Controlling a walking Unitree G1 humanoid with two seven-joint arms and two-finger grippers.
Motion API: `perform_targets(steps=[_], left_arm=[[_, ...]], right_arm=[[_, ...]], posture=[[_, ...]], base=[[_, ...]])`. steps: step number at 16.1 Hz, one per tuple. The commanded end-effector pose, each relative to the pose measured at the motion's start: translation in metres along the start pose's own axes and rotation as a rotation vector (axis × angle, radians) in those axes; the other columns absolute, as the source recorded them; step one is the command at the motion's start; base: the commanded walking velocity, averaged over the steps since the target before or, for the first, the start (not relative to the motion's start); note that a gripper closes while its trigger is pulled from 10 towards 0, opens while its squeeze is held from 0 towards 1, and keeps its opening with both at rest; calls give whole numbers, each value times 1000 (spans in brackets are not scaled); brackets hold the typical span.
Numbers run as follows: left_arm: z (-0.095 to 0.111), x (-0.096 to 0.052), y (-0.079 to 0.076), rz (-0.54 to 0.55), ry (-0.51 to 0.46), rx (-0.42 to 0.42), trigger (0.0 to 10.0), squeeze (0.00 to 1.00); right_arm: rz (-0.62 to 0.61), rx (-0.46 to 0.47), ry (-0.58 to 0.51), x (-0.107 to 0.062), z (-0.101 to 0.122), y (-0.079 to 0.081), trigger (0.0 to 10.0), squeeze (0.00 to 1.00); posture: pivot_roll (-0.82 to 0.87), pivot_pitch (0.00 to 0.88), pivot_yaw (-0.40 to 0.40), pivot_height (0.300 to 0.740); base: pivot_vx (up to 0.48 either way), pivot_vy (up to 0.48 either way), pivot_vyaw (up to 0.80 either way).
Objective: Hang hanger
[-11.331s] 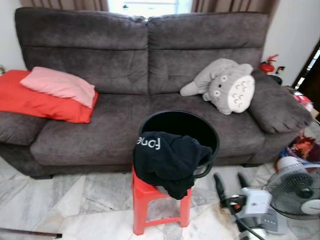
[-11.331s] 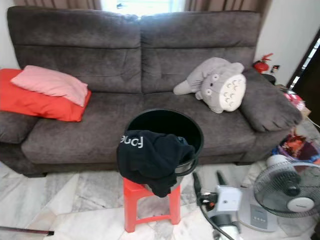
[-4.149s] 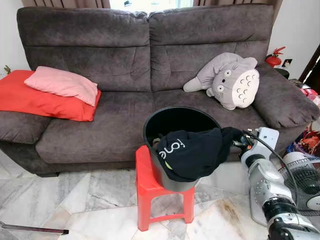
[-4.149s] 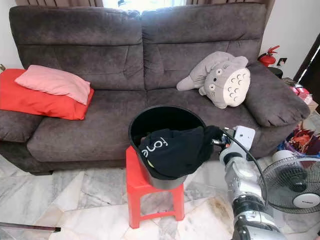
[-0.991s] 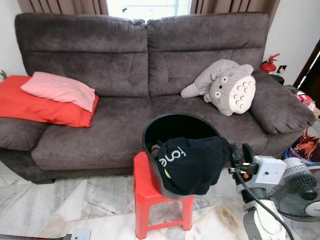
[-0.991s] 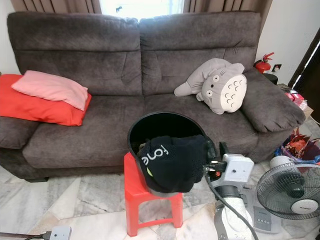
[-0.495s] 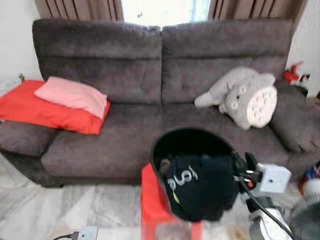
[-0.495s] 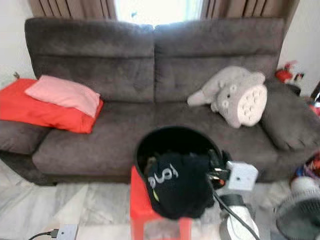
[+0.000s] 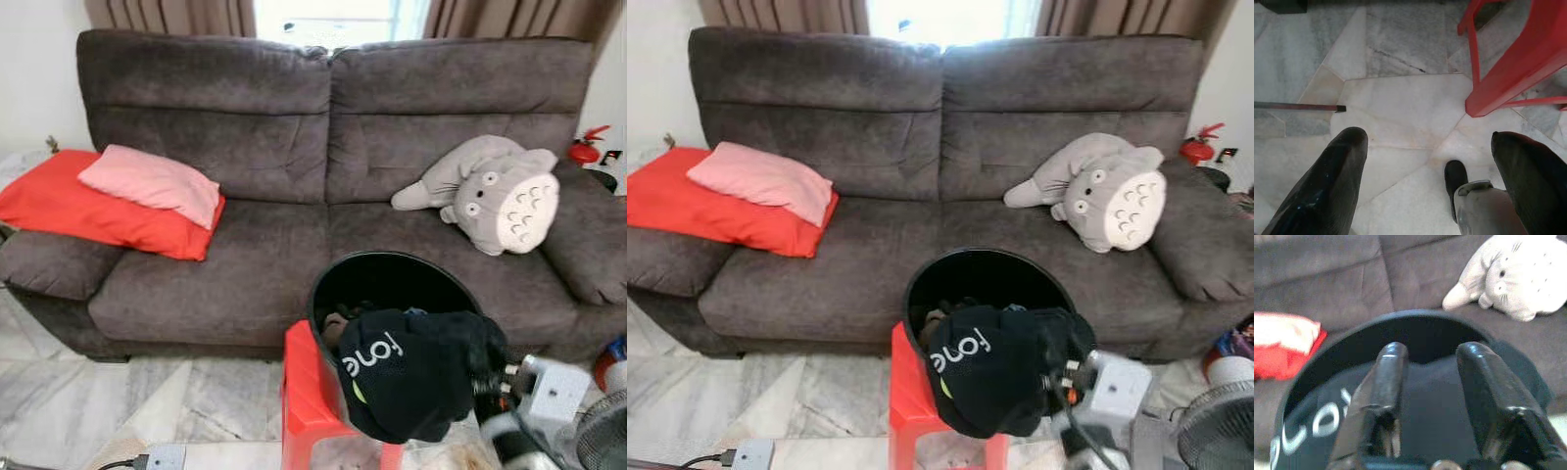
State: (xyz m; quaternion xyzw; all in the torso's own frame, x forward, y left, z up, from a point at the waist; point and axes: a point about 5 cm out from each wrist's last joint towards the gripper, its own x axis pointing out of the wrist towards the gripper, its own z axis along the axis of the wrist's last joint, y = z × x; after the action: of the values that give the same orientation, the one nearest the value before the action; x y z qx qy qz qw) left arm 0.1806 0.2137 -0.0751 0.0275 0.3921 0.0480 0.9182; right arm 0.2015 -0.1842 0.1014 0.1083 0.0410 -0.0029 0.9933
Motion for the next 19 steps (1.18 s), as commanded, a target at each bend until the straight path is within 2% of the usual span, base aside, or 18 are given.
perform_targets(steps=[1,3,6,7,9,10,13,16,19], left_arm=[[-5,-1,1,-7,25,3,10000,0],[-6,-1,1,-9,33,5,10000,0],[-8,-2,1,-9,38,7,10000,0],[-10,-2,1,-10,45,10,10000,0],[-11,-3,1,-11,50,11,10000,0],[-13,-3,3,-10,54,13,10000,0],[-15,-4,7,-6,67,16,10000,0],[-17,-5,8,-7,79,17,10000,0],[-22,-6,9,-7,97,16,10000,0]], right_arm=[[16,10,12,-1,0,1,10000,1000],[17,13,27,7,-5,1,10000,1000],[-46,33,55,18,-10,-6,10000,1000],[-100,64,68,26,-16,-10,10000,1000],[-120,123,70,31,-17,-12,10000,1000],[-100,134,73,33,-17,-10,10000,0],[-90,141,87,31,-21,-8,10000,0],[-6,141,145,29,-30,1,10000,0],[-9,123,171,32,-31,0,10000,0]], posture=[[-122,37,26,740],[-118,38,25,740],[-118,41,27,740],[-112,42,27,740],[-104,42,27,740],[-104,45,27,740],[-105,48,29,740],[-103,48,29,740],[-105,48,28,740]], base=[[0,0,0],[0,0,0],[0,0,0],[0,0,0],[0,0,0],[0,0,0],[0,0,0],[0,0,0],[0,0,0]])
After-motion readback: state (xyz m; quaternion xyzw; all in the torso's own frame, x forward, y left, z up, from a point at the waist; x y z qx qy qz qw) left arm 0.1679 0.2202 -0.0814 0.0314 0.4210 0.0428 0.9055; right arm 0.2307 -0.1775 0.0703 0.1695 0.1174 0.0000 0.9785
